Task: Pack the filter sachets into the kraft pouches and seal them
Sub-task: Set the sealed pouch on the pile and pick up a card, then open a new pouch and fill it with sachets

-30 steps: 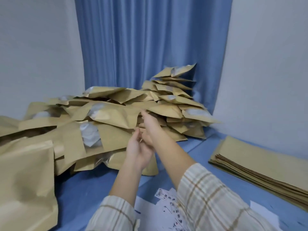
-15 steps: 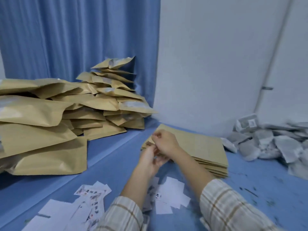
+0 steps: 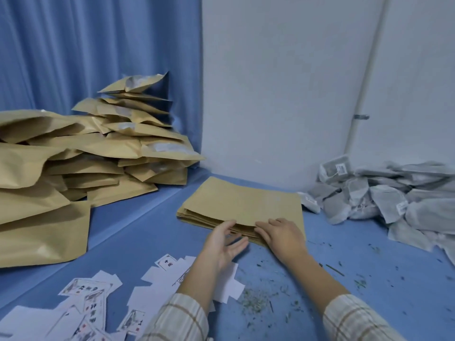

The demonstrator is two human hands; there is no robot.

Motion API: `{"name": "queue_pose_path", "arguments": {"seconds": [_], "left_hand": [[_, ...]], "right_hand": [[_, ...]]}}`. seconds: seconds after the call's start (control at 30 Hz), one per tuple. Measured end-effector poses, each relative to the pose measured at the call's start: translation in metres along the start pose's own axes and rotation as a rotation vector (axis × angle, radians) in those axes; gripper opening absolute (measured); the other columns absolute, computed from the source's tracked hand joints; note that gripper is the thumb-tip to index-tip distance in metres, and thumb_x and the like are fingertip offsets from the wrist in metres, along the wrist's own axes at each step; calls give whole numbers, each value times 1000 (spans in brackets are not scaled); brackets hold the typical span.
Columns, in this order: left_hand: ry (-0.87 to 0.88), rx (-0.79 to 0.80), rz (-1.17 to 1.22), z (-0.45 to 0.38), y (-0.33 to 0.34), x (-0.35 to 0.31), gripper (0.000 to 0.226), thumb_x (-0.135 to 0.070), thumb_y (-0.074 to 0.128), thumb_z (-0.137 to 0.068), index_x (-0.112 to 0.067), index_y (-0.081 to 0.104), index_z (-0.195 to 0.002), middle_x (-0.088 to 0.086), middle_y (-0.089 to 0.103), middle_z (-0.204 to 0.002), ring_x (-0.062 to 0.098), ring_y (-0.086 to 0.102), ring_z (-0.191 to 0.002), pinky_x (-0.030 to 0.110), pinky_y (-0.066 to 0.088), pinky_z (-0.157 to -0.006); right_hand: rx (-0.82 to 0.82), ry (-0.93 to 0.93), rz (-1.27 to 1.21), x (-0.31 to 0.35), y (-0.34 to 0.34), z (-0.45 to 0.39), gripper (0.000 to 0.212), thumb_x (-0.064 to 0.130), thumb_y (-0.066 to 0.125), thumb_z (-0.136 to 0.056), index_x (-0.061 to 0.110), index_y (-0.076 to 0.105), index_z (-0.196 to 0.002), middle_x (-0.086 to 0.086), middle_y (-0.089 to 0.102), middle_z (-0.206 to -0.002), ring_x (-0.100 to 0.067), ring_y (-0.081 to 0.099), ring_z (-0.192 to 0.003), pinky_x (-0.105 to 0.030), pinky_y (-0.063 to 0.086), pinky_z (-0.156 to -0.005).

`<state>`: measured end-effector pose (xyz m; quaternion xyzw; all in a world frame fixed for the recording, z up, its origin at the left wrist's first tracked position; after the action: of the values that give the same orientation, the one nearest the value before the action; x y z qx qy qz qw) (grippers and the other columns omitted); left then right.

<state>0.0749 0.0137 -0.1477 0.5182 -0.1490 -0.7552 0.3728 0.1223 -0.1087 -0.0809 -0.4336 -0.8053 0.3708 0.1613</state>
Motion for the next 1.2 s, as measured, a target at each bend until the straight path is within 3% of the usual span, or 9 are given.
{"name": "queue_pose_path", "arguments": {"seconds": [0.17, 0.27, 0.43, 0.53, 0.63, 0.73, 0.8, 0.93, 1.2], "left_hand": [[50, 165, -36, 14, 18, -6, 70, -31, 73, -77, -17, 40, -137, 13, 43, -141, 43, 60, -103, 47, 56, -76], [147, 292, -36, 31, 33, -33, 91, -38, 76, -67, -26, 30, -145, 9, 50, -139, 43, 64, -100, 51, 56, -76], [435, 54, -172, 65, 18, -85, 29, -4, 49, -96, -5, 50, -125, 14, 64, -114, 30, 65, -92, 47, 56, -70], [769, -214, -518, 101, 2, -121, 34, -1, 42, -93, -10, 51, -125, 14, 61, -119, 29, 58, -99, 35, 50, -86], [1265, -311, -1063, 154, 16, -146, 65, 8, 37, -86, -27, 42, -140, 7, 61, -119, 18, 49, -75, 12, 36, -59], [1467, -461, -1592, 182, 22, -143, 92, 20, 38, -77, -42, 28, -144, 3, 42, -147, 30, 51, -96, 34, 47, -79], [1503, -555, -1809, 189, 12, -135, 89, 24, 41, -75, -34, 35, -143, 11, 42, -146, 40, 50, -102, 49, 45, -85], [1483, -519, -1986, 186, -16, -105, 88, 29, 52, -65, -25, 53, -134, 18, 54, -134, 49, 54, -101, 56, 43, -84], [1025, -317, -2237, 133, -50, -58, 89, 0, 51, -85, -50, 5, -144, -2, 17, -157, 26, 31, -134, 38, 20, -110]], "right_hand": [[-385, 18, -90, 21, -55, 6, 13, 15, 82, -69, 15, 75, -80, 5, 63, -53, -17, 60, -47, -27, 51, -53], [-508, -4, -162, 40, -78, 19, 11, 18, 74, -77, 17, 76, -88, 8, 68, -66, -12, 63, -58, -29, 48, -63], [-197, -4, -275, 67, -77, 16, 32, 27, 59, -89, 26, 64, -120, 0, 64, -118, -16, 62, -102, -30, 43, -91], [132, 63, -596, 82, -63, 16, 45, 34, 38, -100, 34, 30, -144, 4, 31, -149, -10, 33, -134, -30, 30, -109], [52, 289, -989, 83, -81, 12, 43, 36, 37, -99, 32, 35, -142, 12, 51, -130, -6, 51, -117, -20, 40, -99], [-13, 710, -1698, 74, -84, 17, 45, 46, 35, -97, 18, 56, -125, 2, 69, -107, -12, 67, -91, -20, 54, -73], [-50, 793, -1995, 67, -89, 27, 54, 55, 35, -93, 13, 61, -114, -3, 72, -100, -15, 69, -90, -26, 56, -66], [-33, 920, -1964, 60, -84, 59, 33, 40, 49, -94, 12, 63, -104, -5, 73, -97, -16, 70, -89, -26, 57, -65], [79, 1175, -1841, 67, -50, 95, 11, 11, 58, -90, 5, 67, -89, -7, 74, -79, -17, 71, -67, -26, 54, -52]]}}
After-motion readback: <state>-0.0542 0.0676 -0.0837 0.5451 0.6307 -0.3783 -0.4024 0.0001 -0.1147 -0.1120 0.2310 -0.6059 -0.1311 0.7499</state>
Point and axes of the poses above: each hand's wrist, its own z-axis away from the middle knuckle, its own y-axis out of the palm, x = y × z, the point moved 9 cm from there along -z, towards the middle knuckle
